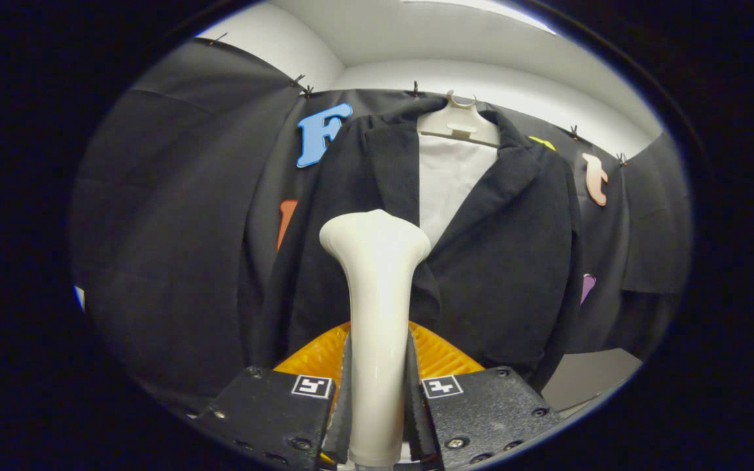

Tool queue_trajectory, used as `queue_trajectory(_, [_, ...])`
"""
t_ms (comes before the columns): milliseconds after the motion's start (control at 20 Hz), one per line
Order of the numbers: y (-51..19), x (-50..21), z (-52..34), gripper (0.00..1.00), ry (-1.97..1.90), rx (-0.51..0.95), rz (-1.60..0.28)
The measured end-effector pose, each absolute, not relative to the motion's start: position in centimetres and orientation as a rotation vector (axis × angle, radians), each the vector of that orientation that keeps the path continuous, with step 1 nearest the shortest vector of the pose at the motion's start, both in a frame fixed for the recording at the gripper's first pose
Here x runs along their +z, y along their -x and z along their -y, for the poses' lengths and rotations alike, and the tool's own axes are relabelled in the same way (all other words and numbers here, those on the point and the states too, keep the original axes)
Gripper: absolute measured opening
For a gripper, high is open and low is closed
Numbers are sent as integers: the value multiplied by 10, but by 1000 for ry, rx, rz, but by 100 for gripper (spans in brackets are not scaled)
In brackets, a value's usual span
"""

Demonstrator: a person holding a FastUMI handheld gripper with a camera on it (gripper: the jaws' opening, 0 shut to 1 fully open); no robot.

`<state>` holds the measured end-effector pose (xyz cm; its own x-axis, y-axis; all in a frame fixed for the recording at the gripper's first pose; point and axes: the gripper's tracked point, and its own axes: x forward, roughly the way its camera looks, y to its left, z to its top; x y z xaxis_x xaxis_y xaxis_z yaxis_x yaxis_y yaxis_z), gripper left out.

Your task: Iron the clothes twice with a garment steamer, once on the left side and once on the right side.

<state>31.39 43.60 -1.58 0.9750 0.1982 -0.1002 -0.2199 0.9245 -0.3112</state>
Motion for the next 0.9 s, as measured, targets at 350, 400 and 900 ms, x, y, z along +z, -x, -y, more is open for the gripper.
queue_trajectory(350, [-298,-60,-427,37,350,213,-153])
queue_trajectory(400, [-298,-69,-424,37,345,212,-179])
queue_trajectory(900, [-286,-137,-407,37,390,207,-297])
